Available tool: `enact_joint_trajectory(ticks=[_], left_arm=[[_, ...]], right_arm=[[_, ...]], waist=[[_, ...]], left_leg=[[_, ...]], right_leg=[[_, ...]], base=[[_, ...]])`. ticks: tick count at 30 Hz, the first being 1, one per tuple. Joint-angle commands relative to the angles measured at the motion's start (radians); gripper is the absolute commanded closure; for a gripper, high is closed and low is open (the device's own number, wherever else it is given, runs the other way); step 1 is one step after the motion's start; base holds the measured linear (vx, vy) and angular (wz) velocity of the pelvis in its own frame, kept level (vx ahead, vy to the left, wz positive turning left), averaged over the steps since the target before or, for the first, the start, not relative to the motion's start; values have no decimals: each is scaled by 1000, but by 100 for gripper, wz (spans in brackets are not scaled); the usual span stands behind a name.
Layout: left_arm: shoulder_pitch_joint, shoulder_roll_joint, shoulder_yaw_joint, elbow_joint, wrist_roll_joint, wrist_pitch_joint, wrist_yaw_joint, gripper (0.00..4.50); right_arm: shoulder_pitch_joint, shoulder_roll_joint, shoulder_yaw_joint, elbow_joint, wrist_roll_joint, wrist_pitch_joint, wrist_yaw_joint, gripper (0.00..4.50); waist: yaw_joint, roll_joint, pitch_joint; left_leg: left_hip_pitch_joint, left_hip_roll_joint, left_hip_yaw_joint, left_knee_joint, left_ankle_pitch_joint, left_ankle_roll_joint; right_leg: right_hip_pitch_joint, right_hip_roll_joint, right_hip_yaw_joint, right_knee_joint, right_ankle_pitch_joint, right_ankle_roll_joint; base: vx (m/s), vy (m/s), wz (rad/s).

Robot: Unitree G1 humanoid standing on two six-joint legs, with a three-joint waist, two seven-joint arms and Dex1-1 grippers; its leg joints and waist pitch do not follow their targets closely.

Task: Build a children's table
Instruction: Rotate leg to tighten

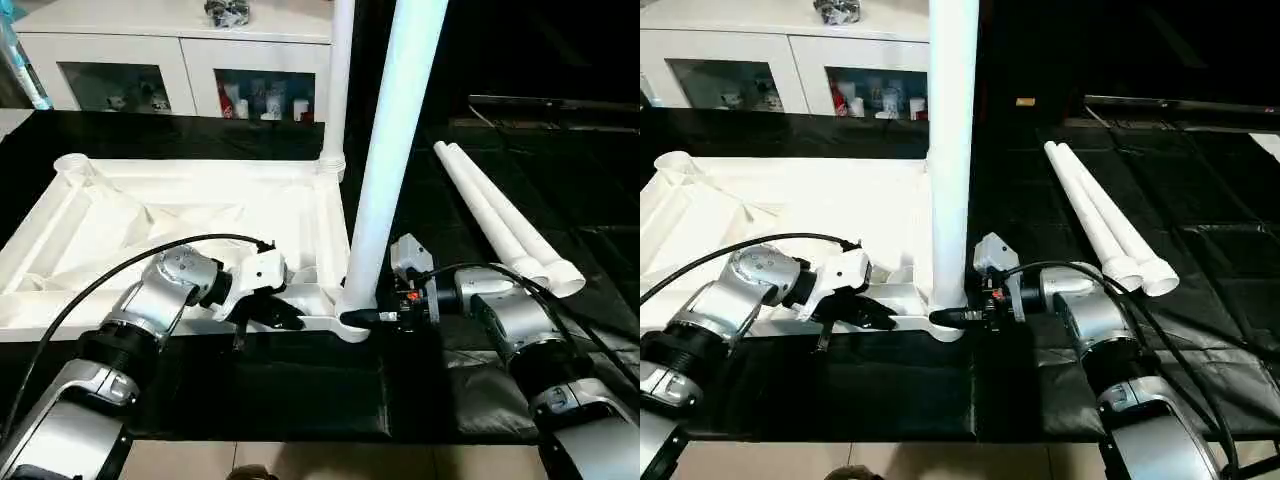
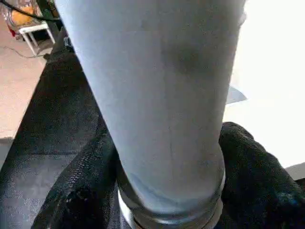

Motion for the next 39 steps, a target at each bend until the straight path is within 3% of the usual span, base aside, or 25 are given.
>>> enact_joint_trajectory(ticks=[1, 2, 3, 4, 5, 6, 7, 9, 12, 14, 15, 16, 17, 22, 26, 31, 32, 34, 39], left_arm=[[-21, -38, -7, 32, 16, 44, 72, 450], [-22, -41, -4, 33, 16, 47, 78, 450], [-39, -83, 33, 45, 1, 102, 172, 450], [-39, -85, 35, 45, 1, 106, 177, 450], [-49, -112, 57, 43, -10, 147, 232, 450], [-56, -136, 76, 39, -20, 184, 277, 450], [-65, -165, 97, 29, -30, 227, 330, 450], [-75, -220, 137, 6, -47, 298, 433, 450], [-76, -293, 160, -35, -34, 351, 556, 450], [-74, -314, 162, -50, -32, 362, 579, 450], [-70, -333, 163, -66, -33, 368, 594, 450], [-66, -336, 155, -79, -26, 372, 595, 450], [-63, -335, 144, -87, -19, 373, 588, 450], [-54, -272, 126, -80, 17, 327, 552, 450], [-41, -217, 111, -74, 19, 283, 495, 450], [-17, -125, 77, -65, 14, 157, 308, 450], [-15, -108, 63, -59, 19, 127, 276, 450], [-13, -90, 45, -47, 25, 88, 240, 450], [-16, -70, 23, -16, -10, 35, 111, 450]], right_arm=[[21, 23, -10, -28, 8, 47, -61, 178], [23, 24, -10, -29, 7, 50, -67, 180], [50, 61, -24, -45, -16, 81, -201, 180], [52, 63, -25, -46, -17, 84, -210, 180], [62, 96, -42, -51, -23, 111, -303, 180], [66, 128, -59, -53, -20, 132, -372, 181], [67, 169, -81, -54, -11, 158, -449, 181], [59, 243, -110, -47, 0, 186, -568, 182], [22, 319, -109, 6, -21, 148, -679, 182], [9, 337, -109, 26, -27, 133, -705, 182], [2, 352, -118, 39, -20, 123, -716, 182], [4, 361, -129, 32, -13, 126, -723, 148], [5, 365, -137, 28, -9, 128, -731, 127], [37, 321, -151, -6, -19, 115, -703, 90], [64, 253, -148, -23, -27, 74, -638, 55], [109, 99, -179, -112, 22, 34, -436, 16], [108, 71, -187, -124, 34, 32, -398, 4], [104, 39, -195, -135, 47, 30, -350, 4], [89, -64, -160, -175, 65, 37, -150, 4]], waist=[[-7, 7, -68], [-8, 4, -65], [-8, 4, -64], [-12, 8, -58], [-19, 4, -52], [-24, 8, -49], [-34, 4, -49], [-45, 11, -51], [-62, 7, -57], [-68, 9, -60], [-70, 4, -60], [-68, 8, -61], [-67, 4, -64], [-65, 9, -69], [-63, 11, -70], [-59, 9, -73], [-53, 10, -77], [-49, 12, -74], [-23, 13, -69]], left_leg=[[17, 73, -22, -67, -172, 45], [17, 71, -22, -70, -189, 37], [20, 72, -23, -70, -201, 32], [28, 72, -24, -73, -233, 14], [34, 67, -28, -76, -279, 2], [36, 66, -30, -78, -296, -8], [47, 61, -34, -74, -341, -19], [41, 59, -38, -77, -334, -24], [34, 58, -39, -79, -314, -14], [28, 60, -36, -80, -277, 7], [26, 61, -34, -80, -268, 12], [25, 61, -33, -79, -249, 20], [22, 64, -33, -80, -227, 27], [15, 62, -27, -76, -144, 54], [13, 64, -28, -76, -143, 62], [8, 64, -26, -70, -127, 83], [6, 65, -25, -66, -115, 94], [5, 69, -23, -64, -100, 101], [12, 69, -20, -64, -169, 84]], right_leg=[[52, -110, 73, -77, -285, -148], [54, -110, 72, -81, -323, -138], [53, -113, 71, -84, -350, -131], [46, -112, 71, -95, -410, -116], [49, -116, 65, -107, -505, -92], [48, -117, 64, -111, -542, -81], [44, -120, 54, -126, -617, -55], [50, -119, 53, -129, -617, -43], [54, -118, 50, -125, -554, -48], [54, -117, 58, -117, -471, -77], [55, -117, 60, -114, -453, -84], [55, -118, 63, -109, -420, -97], [58, -117, 66, -101, -378, -110], [65, -114, 70, -80, -214, -156], [68, -114, 69, -79, -204, -154], [71, -113, 69, -72, -158, -170], [70, -111, 68, -69, -136, -172], [63, -107, 68, -63, -110, -180], [57, -111, 67, -79, -239, -155]], base=[[0, 0, 0], [0, 0, 0], [0, 0, 0], [0, 0, 0], [0, 0, 0], [0, 0, 0], [0, 0, 0], [0, 0, 0], [0, 0, 0], [0, 0, 0], [0, 0, 0], [0, 0, 0], [0, 0, 0], [0, 0, 0], [0, 0, 0], [0, 0, 0], [0, 0, 0], [0, 0, 0], [0, 0, 0]])
